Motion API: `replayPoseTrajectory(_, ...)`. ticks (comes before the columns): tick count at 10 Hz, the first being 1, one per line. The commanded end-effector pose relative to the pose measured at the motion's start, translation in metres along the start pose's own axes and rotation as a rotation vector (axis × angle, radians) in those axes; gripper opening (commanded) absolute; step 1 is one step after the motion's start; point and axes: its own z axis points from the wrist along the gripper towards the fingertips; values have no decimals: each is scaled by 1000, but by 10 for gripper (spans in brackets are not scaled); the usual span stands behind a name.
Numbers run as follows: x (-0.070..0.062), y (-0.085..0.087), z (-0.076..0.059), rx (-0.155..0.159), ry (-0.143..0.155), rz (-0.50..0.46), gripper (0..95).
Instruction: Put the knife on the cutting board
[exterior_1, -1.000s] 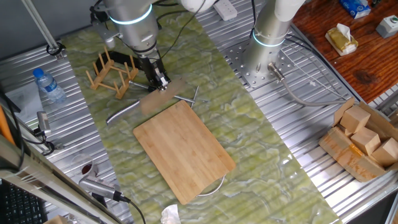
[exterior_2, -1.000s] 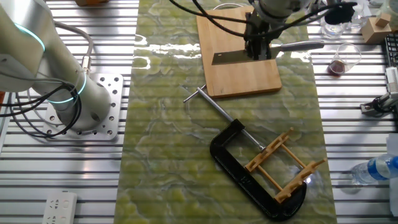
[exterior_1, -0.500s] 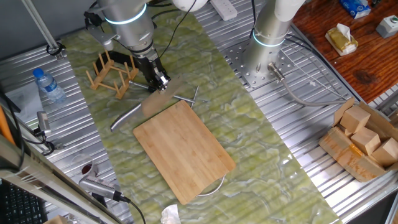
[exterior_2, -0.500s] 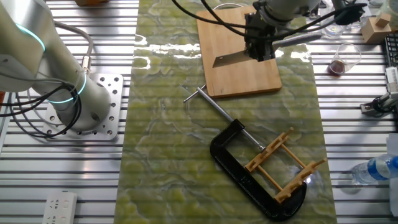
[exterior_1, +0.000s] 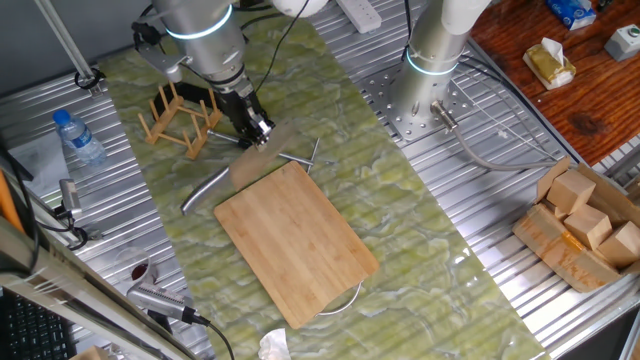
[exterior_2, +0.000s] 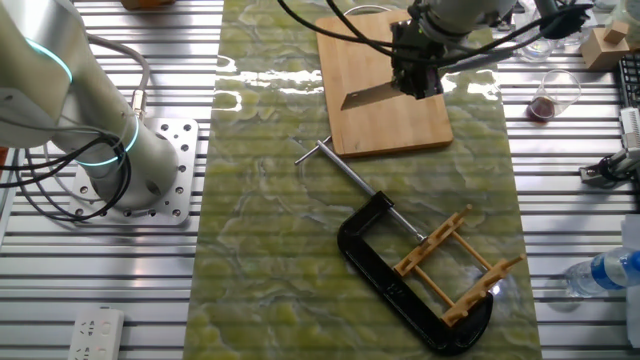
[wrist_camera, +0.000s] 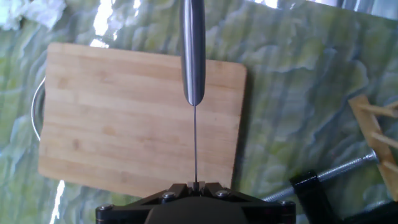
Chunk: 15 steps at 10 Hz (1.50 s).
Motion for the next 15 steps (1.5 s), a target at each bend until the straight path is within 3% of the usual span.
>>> replayPoseTrajectory(1, -6, 17, -5, 2, 2, 22, 0)
replayPoseTrajectory(4, -24, 85, 9, -24, -34, 106, 0)
replayPoseTrajectory(5, -28, 98, 15, -35, -41, 117, 0)
replayPoseTrajectory(7, -45, 144, 42, -69, -67, 145, 0)
replayPoseTrajectory(8, -48, 152, 48, -76, -74, 154, 0)
replayPoseTrajectory(9, -54, 170, 65, -96, -84, 150, 0)
replayPoseTrajectory(11, -56, 187, 84, -131, -93, 137, 0)
replayPoseTrajectory(12, -57, 186, 86, -162, -99, 116, 0)
replayPoseTrajectory(13, -56, 185, 89, -217, -115, 108, 0)
replayPoseTrajectory(15, -54, 181, 95, -220, -118, 79, 0)
